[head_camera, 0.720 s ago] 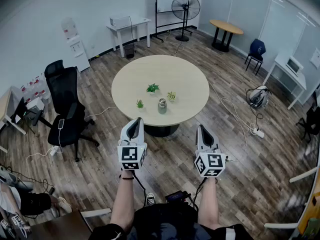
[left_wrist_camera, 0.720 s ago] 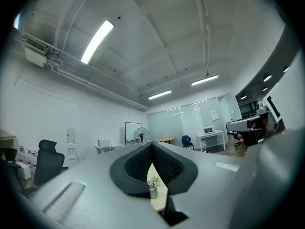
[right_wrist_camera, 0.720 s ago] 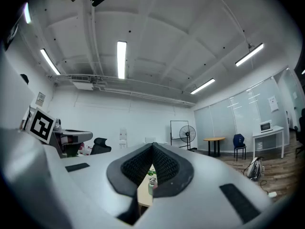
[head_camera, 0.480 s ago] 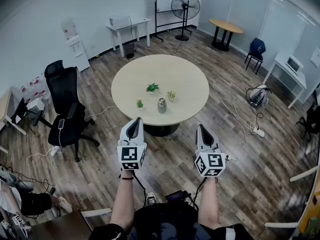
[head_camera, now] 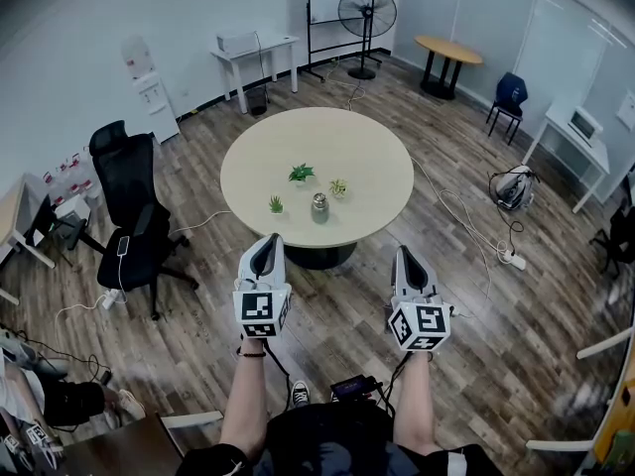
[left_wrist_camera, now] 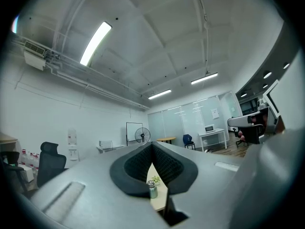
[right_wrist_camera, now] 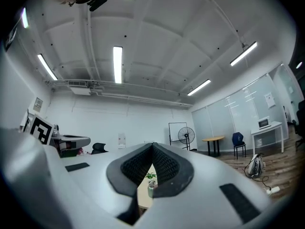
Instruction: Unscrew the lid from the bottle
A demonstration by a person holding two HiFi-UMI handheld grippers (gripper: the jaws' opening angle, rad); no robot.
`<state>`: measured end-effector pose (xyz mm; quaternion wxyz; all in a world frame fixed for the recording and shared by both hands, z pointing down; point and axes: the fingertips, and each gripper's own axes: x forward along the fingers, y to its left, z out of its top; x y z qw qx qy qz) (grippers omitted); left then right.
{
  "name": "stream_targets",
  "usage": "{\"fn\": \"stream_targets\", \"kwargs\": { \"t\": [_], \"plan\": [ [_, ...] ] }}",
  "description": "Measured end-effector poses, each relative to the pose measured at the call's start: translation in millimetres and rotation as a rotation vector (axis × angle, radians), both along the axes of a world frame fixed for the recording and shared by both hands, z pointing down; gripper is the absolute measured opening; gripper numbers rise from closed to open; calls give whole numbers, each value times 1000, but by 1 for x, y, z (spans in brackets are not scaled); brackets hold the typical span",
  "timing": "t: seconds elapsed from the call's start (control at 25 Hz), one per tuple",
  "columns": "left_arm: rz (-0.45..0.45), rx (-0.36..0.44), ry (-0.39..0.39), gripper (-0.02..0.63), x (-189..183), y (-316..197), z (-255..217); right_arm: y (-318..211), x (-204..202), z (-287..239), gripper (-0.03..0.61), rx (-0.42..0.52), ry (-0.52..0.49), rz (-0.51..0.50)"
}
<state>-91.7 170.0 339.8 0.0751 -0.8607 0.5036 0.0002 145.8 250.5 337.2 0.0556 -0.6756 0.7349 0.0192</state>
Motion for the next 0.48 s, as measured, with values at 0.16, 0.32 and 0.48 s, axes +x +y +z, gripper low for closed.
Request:
{"fn": "stream_targets", "kwargs": {
  "t": [0.16, 0.32, 0.48],
  "plan": [
    [-11, 4, -8, 2, 5, 1, -3, 2, 7, -2, 2, 10, 2, 4],
    [-15, 3, -16, 2, 13, 2, -2, 0, 12, 0, 3, 13, -10, -15],
    [-35, -2, -27, 2, 17, 1, 0, -4, 15, 3, 3, 11, -15, -40]
  ]
}}
